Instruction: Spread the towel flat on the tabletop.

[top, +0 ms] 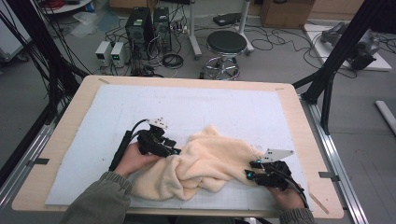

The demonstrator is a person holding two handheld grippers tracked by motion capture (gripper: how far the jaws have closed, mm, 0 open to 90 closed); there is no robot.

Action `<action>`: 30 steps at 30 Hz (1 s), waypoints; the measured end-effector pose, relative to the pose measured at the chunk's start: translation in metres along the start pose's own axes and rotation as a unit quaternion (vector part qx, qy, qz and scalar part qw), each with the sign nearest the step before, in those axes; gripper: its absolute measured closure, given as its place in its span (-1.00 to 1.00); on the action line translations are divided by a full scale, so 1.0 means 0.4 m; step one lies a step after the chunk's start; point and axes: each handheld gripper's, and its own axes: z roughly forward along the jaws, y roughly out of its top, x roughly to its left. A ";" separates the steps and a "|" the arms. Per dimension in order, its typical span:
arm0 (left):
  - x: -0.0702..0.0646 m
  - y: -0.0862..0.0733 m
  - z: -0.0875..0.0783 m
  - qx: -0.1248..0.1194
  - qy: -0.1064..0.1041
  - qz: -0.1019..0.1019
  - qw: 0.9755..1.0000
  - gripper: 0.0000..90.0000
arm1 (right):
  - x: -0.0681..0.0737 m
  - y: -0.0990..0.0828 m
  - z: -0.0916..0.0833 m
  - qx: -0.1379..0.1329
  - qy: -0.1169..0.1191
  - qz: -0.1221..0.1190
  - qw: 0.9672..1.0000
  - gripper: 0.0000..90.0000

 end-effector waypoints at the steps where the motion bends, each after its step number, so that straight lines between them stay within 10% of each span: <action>1: -0.003 -0.008 0.008 0.002 -0.008 -0.001 1.000 0.43 | 0.002 0.000 0.000 -0.001 0.005 -0.003 1.000 0.56; 6: -0.027 -0.017 0.018 0.020 -0.007 0.012 1.000 0.93 | 0.000 0.006 0.004 0.001 0.024 -0.016 1.000 0.89; 21: -0.092 -0.188 -0.201 -0.054 0.033 0.007 0.998 0.99 | 0.008 0.120 0.052 -0.020 0.028 -0.055 0.998 0.91; 30: -0.085 -0.087 -0.173 -0.133 0.067 0.044 0.988 0.42 | 0.027 0.079 0.002 -0.037 0.045 -0.045 0.997 0.91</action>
